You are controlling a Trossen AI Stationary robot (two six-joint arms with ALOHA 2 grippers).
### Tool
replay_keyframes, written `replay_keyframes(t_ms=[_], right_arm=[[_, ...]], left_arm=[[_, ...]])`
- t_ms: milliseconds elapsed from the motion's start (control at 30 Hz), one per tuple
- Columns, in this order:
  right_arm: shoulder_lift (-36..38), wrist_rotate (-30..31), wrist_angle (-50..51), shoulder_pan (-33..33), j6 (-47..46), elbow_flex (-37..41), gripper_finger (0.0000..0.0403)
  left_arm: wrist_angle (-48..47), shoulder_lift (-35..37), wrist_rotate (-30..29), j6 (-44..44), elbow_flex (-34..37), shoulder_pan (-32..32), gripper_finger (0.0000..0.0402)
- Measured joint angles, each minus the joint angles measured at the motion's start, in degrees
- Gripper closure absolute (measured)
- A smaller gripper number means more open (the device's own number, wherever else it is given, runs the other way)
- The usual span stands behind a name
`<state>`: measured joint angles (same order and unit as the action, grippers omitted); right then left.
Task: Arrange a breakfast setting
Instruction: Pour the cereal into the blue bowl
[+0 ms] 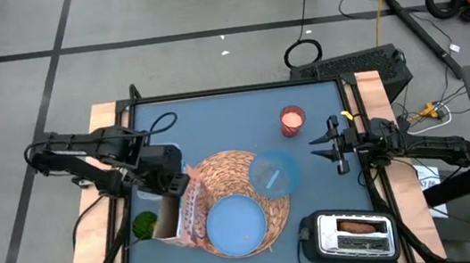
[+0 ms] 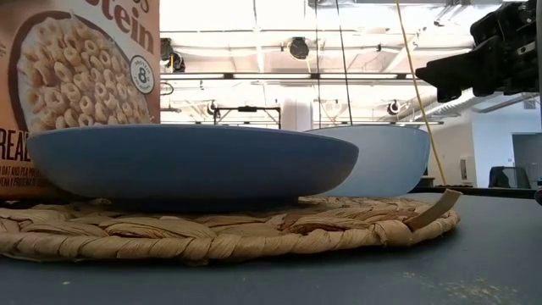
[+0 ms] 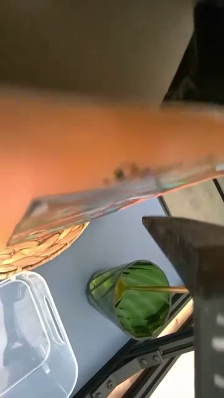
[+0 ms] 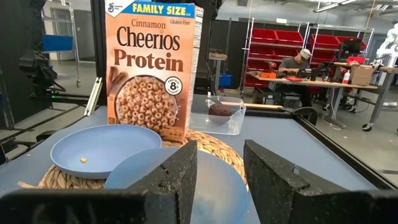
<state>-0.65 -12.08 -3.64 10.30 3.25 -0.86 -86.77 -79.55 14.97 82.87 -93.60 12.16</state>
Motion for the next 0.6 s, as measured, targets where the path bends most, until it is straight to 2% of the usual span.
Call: replay_keyframes(t_ms=[367,600], right_arm=[[0.0,0.0,0.0,0.0,0.0,0.0,0.0280],[0.0,0.0,0.0,0.0,0.0,0.0,0.0280]], left_arm=[[0.0,0.0,-1.7,0.2,0.0,0.0,0.0383],[0.0,0.0,-1.6,0.2,0.0,-0.5,0.0397]])
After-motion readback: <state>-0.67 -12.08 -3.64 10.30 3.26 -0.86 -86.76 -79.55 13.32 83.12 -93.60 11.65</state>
